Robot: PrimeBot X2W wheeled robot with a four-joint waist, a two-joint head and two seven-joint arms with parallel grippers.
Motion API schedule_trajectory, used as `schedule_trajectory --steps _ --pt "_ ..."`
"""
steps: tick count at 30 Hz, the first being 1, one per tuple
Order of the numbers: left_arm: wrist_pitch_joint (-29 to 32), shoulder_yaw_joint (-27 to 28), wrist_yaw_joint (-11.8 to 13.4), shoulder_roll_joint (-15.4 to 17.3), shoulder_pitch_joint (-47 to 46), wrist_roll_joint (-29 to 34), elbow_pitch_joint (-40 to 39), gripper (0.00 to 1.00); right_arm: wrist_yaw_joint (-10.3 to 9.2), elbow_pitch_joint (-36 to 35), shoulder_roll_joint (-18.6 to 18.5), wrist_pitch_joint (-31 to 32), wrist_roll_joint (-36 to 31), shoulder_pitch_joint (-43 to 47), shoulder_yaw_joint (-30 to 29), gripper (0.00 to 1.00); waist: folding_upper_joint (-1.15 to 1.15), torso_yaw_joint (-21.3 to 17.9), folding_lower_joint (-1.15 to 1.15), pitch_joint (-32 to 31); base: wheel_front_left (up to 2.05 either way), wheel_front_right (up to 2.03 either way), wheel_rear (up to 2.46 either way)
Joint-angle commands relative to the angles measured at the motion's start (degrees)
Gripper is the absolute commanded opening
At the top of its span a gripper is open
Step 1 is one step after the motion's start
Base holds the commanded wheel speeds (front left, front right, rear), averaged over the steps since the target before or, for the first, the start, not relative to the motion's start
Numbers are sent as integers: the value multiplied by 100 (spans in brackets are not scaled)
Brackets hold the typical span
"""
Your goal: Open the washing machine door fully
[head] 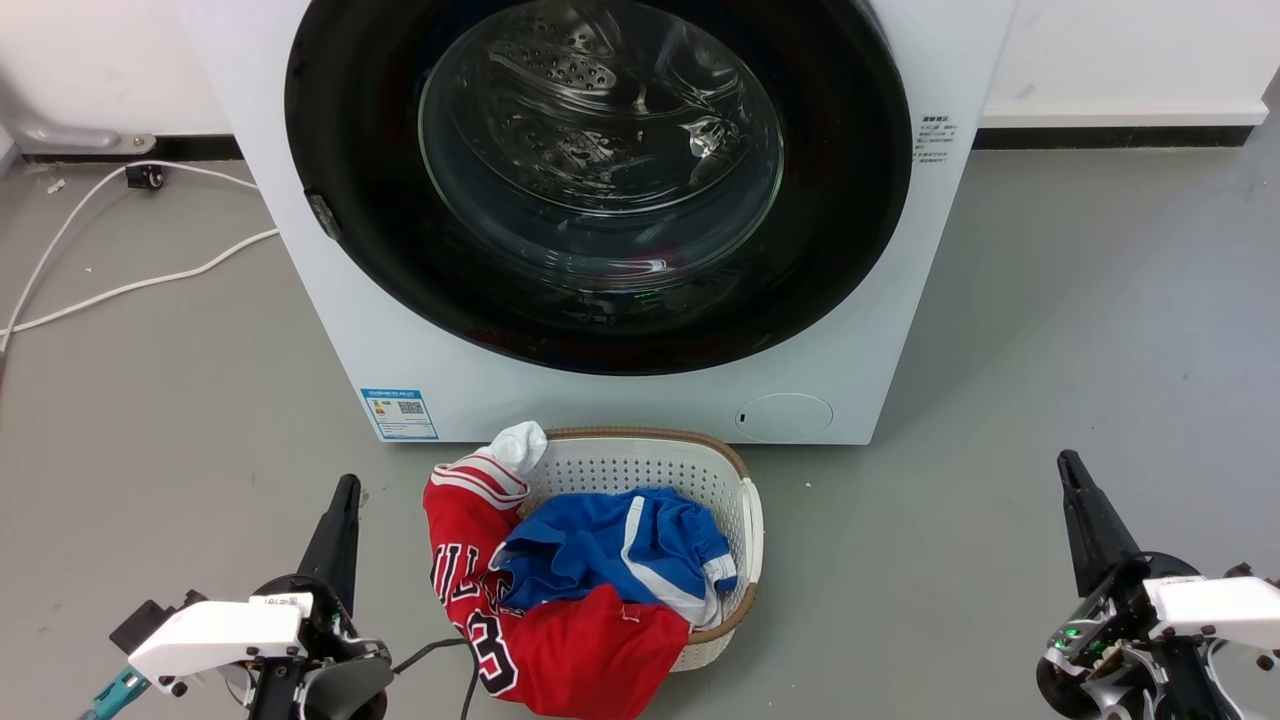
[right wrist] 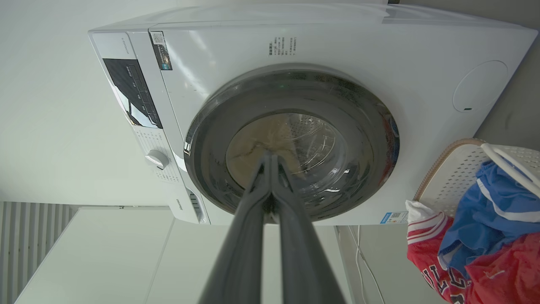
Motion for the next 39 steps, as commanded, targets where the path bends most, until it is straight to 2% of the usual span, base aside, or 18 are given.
schedule_trajectory --steps 1,7,8,10,11,12,18,23,39 --pt "26 22 -13 -16 -42 19 1 0 0 7 19 20 -31 -70 -8 0 0 0 0 0 0 0 0" --pt "27 23 -13 -17 -42 20 1 0 0 7 20 18 -33 -70 -10 0 0 0 0 0 0 0 0" --pt "-1 0 0 -1 -1 1 -1 100 0 0 1 5 -2 0 -3 100 0 0 0 0 0 0 0" --pt "-11 -17 4 -6 43 0 71 100 0 73 7 -2 -2 50 5 100 0 0 0 0 0 0 0" --pt "-13 -29 4 -12 100 0 132 0 0 131 12 -1 -1 105 8 0 0 0 0 0 0 0 0" --pt "-28 -41 4 -16 133 4 148 100 0 150 15 -15 -7 140 16 100 0 0 0 1 0 0 0" --pt "-206 -24 4 -16 188 180 -6 100 0 83 16 -193 -256 191 42 100 0 0 0 5 0 0 0" --pt "-345 39 58 -15 195 724 -152 100 0 -94 17 -332 -939 221 21 100 0 -2 0 13 0 0 0" --pt "-741 -307 700 -13 349 3013 -729 100 0 -820 18 -727 -3454 365 190 100 0 1 0 28 0 0 0"
